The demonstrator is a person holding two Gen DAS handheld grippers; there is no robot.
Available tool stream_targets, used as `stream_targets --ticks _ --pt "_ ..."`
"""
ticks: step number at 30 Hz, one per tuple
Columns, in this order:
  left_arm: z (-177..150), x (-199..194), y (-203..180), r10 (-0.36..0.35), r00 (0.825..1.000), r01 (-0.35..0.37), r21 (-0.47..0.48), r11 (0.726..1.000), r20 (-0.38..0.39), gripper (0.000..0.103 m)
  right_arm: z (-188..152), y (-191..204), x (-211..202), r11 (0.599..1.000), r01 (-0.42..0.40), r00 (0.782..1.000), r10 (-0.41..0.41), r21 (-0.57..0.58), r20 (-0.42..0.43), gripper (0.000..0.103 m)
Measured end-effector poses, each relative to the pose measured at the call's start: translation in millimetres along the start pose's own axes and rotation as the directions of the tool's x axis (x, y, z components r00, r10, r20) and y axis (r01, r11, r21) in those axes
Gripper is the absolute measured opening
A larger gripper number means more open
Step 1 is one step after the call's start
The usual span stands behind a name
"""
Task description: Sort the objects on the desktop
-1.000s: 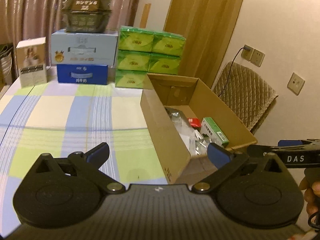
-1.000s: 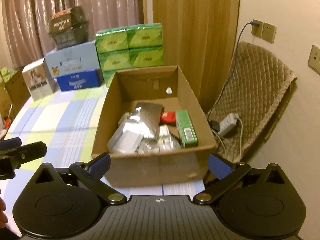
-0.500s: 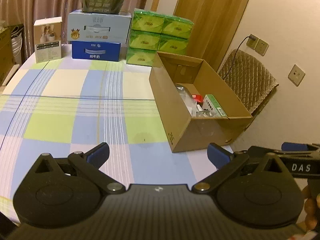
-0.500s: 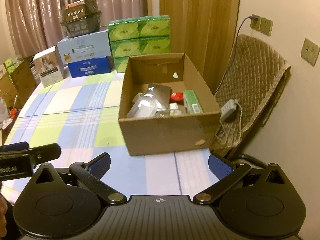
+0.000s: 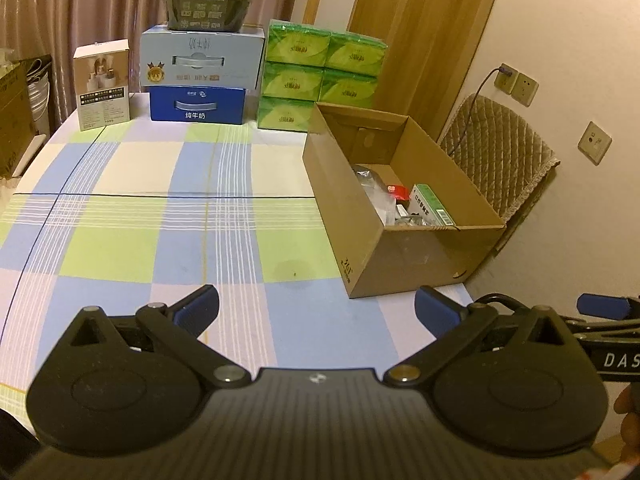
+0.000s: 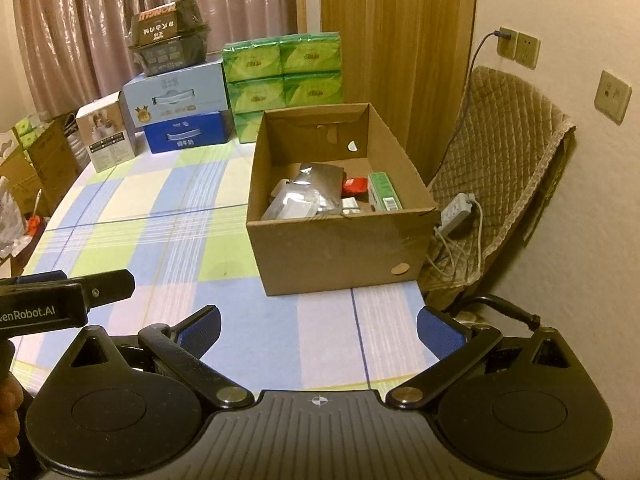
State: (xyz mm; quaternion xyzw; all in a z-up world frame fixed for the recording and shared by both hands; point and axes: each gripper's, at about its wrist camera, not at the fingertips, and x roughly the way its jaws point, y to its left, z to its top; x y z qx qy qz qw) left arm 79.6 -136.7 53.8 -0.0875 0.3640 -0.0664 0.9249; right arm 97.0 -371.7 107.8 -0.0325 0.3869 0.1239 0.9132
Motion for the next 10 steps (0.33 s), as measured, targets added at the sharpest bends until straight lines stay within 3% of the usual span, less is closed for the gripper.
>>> stream_targets --ticks 10 --pt "-2.9 2.0 -0.1 0.01 1.0 -0.01 0.01 1.0 0.019 0.102 -1.8 -1.1 0.8 1.0 -0.006 1.0 0.006 0.008 -0.001 0.101"
